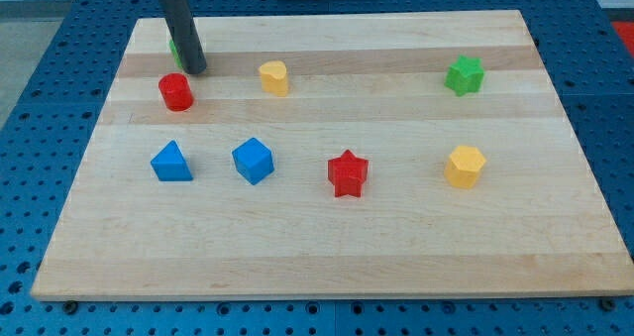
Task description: Move red star right side of yellow heart
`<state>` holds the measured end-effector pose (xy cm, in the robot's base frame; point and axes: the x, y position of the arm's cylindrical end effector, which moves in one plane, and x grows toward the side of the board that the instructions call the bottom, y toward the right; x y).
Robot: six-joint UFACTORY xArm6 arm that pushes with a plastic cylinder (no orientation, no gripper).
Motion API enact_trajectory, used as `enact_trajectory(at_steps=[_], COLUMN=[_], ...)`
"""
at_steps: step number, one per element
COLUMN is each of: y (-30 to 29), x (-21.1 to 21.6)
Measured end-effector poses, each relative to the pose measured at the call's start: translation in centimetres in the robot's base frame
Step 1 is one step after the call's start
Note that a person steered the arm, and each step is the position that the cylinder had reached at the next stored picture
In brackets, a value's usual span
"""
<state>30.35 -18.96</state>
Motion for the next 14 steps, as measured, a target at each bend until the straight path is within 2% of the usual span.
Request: enact_trajectory(at_steps=[1,2,4,5,6,7,8,9,10,11,12,14], y=[1.8,6.3,12.0,16.8,24.0,26.4,26.3,26.0,22.4,22.2,22.1,19.5], x=[2.5,6.6,8.1,8.3,9.6,14.1,21.6,22.4,28.4,28.1,25.3,16.0])
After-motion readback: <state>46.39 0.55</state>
